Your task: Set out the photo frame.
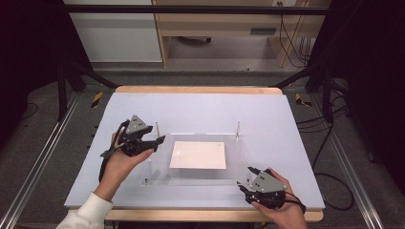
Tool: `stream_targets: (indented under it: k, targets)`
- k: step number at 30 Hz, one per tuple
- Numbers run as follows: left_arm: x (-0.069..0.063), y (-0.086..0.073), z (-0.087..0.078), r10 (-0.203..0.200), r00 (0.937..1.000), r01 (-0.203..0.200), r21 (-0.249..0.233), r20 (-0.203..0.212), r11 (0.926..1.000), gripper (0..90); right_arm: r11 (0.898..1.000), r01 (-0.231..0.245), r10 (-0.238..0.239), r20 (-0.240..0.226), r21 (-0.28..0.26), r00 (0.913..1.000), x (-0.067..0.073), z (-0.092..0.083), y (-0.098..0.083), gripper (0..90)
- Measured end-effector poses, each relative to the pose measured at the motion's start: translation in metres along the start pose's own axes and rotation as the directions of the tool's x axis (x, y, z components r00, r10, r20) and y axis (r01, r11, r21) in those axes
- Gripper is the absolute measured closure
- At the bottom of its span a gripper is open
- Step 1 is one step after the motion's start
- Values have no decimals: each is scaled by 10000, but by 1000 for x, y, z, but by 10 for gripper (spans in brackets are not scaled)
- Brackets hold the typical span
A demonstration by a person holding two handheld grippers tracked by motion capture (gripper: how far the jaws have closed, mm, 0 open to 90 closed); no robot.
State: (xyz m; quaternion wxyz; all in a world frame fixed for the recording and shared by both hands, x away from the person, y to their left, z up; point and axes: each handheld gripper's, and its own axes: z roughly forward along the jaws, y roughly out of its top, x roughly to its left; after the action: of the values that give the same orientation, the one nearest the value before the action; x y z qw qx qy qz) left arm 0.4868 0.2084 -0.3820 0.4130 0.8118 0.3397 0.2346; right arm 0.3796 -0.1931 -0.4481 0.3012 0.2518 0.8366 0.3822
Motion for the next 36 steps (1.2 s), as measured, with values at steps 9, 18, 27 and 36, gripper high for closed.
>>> stream_targets:
  k: [9,18,27,36]
  targets:
    - [-16,5,-39,448,9979,-433,-335,466,9985,247,9992,-396,396,1,77,9992,-8,-5,14,404]
    - [-29,4,-56,1273,9853,-1248,-289,1137,9918,241,9975,-697,697,30,151,9976,-15,-9,25,425]
    - [-49,3,-63,2546,9573,-2525,-327,1370,9670,270,9954,-949,948,84,157,9955,-25,-13,40,450]
    - [-48,14,-66,2776,9530,-2722,-593,1216,9604,305,9935,-1141,1141,32,-17,9935,-34,-14,51,487]
